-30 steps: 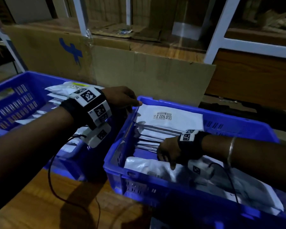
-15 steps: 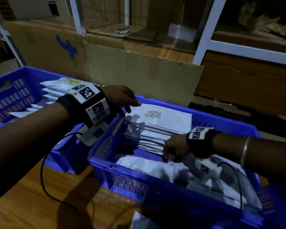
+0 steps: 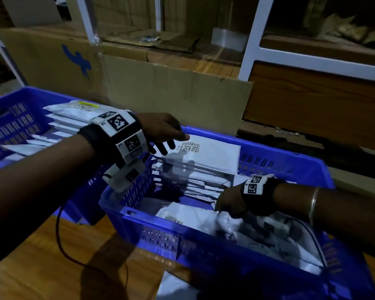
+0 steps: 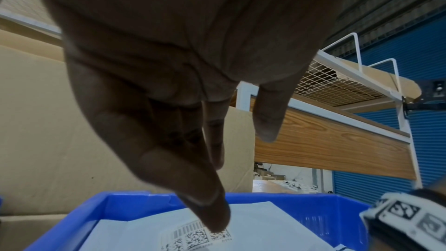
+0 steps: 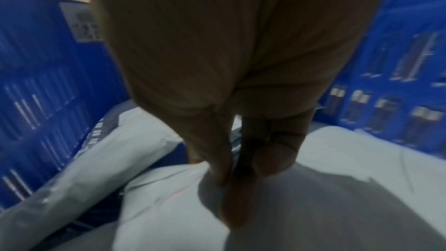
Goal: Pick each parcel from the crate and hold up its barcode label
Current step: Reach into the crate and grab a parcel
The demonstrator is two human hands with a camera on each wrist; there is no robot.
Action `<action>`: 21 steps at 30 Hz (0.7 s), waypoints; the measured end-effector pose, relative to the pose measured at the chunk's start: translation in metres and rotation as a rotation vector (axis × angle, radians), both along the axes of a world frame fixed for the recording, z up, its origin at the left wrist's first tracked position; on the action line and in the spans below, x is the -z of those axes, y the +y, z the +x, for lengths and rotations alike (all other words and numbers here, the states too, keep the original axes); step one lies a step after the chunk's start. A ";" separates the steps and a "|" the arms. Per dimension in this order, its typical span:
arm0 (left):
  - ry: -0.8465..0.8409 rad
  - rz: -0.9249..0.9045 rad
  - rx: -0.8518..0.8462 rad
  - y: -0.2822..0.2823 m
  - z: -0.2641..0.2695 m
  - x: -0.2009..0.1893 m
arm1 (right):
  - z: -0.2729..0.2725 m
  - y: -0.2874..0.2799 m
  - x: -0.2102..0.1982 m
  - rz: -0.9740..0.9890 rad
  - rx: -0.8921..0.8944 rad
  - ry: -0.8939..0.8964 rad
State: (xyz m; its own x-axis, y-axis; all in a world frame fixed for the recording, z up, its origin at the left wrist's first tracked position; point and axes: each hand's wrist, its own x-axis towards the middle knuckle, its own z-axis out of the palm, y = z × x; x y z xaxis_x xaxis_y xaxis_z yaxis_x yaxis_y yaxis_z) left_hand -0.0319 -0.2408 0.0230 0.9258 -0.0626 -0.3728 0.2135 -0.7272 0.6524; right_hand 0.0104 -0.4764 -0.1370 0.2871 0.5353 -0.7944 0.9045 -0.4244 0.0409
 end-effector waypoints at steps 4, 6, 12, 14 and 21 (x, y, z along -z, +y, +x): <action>-0.002 -0.001 0.001 -0.003 0.000 0.000 | 0.007 -0.018 -0.010 -0.032 0.009 -0.002; 0.000 -0.016 0.015 -0.006 0.001 0.000 | 0.007 -0.027 -0.015 -0.036 0.016 -0.027; -0.008 0.004 0.033 -0.022 0.001 0.002 | 0.006 -0.032 -0.021 0.050 0.091 -0.008; -0.020 0.016 0.038 -0.026 0.001 0.002 | 0.005 -0.029 -0.022 0.086 0.124 -0.009; -0.026 0.037 0.067 -0.037 0.000 -0.001 | 0.016 -0.035 -0.019 0.151 0.245 -0.082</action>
State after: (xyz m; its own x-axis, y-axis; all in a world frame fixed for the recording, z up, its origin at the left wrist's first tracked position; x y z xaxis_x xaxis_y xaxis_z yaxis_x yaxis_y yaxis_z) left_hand -0.0317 -0.2774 0.0236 0.9295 -0.1112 -0.3516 0.1470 -0.7627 0.6298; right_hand 0.0265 -0.5109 -0.1184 0.4827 0.5526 -0.6794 0.7704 -0.6369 0.0294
